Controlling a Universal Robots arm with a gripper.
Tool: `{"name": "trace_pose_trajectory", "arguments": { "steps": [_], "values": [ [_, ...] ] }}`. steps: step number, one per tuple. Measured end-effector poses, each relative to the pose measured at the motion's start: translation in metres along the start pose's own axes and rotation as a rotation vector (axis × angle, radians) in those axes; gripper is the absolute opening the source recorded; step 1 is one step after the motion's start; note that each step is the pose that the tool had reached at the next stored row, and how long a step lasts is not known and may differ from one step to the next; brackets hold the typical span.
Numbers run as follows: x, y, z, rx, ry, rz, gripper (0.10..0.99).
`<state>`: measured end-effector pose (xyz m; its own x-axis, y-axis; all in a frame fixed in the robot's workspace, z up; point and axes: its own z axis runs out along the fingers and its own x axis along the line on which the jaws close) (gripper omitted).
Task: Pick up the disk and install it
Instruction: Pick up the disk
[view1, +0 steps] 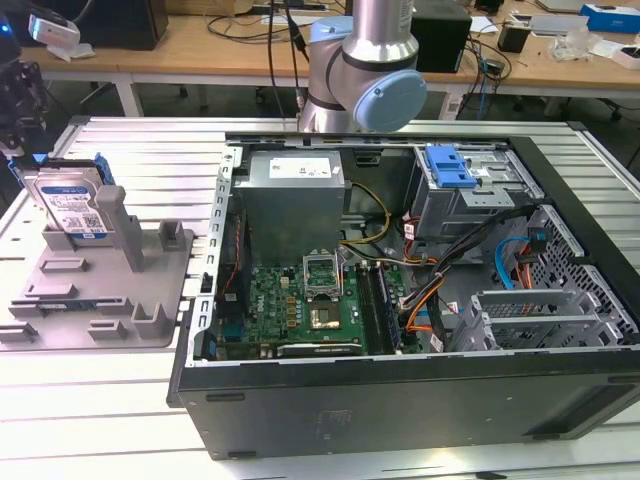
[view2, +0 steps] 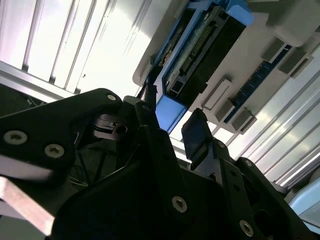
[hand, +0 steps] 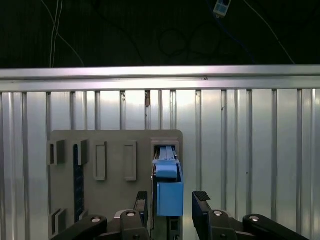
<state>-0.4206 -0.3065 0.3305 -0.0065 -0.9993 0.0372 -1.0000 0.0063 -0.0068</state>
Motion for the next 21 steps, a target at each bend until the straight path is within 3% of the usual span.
{"name": "trace_pose_trajectory", "arguments": {
  "steps": [21],
  "values": [
    [-0.0005, 0.0, 0.0158, 0.0, 0.0, -0.002, 0.482]
  ]
}}
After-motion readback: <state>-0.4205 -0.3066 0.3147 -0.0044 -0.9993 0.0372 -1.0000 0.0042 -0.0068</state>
